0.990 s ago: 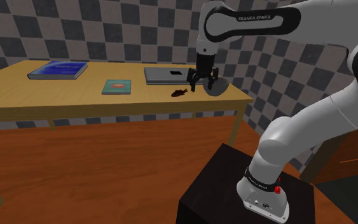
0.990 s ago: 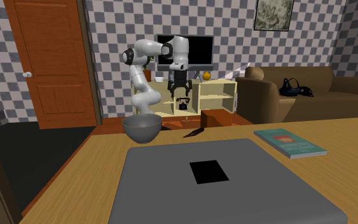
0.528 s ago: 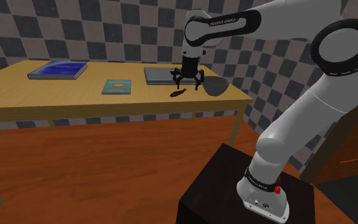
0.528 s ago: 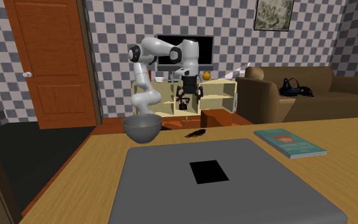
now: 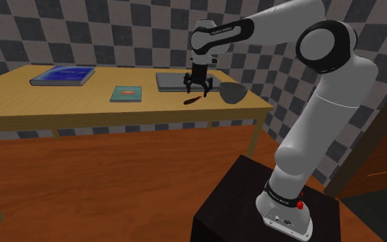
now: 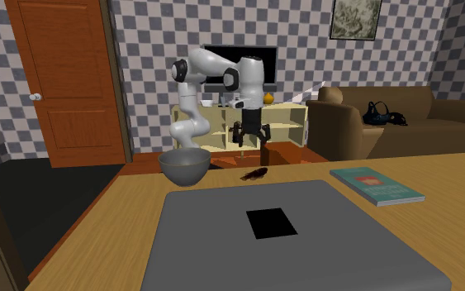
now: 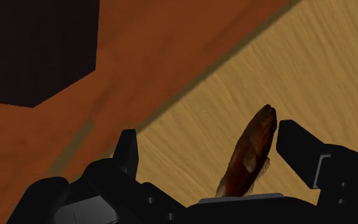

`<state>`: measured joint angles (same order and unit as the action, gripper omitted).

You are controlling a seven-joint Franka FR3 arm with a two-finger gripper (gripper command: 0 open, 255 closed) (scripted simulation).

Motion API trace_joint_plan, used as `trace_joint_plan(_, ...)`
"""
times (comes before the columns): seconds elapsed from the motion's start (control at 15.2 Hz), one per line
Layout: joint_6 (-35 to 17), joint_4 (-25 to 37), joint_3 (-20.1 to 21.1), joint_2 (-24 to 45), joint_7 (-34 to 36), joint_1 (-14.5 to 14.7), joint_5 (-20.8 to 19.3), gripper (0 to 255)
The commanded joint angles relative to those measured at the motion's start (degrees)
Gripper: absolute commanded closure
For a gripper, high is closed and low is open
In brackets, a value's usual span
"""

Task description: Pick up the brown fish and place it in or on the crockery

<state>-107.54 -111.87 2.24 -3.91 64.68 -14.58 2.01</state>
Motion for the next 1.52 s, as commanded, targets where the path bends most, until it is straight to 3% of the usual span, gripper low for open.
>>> trace_joint_plan(0.0, -1.21, 2.56, -0.54, 3.46, 5.61, -0.85, -0.10, 0)
trace_joint_plan(0.26, -2.75, 7.22, -2.58, 9.10, 15.00, -2.64, -0.04, 0)
trace_joint_plan(0.79, -8.35, 3.29, -2.66, 10.74, 15.43, -2.62, 0.07, 0)
trace_joint_plan(1.32, -8.34, 3.29, -2.66, 10.74, 15.43, -2.62, 0.07, 0)
trace_joint_plan(1.39, -8.34, 3.29, -2.66, 10.74, 15.43, -2.62, 0.07, 255)
trace_joint_plan(1.45, -8.34, 3.29, -2.66, 10.74, 15.43, -2.62, 0.07, 255)
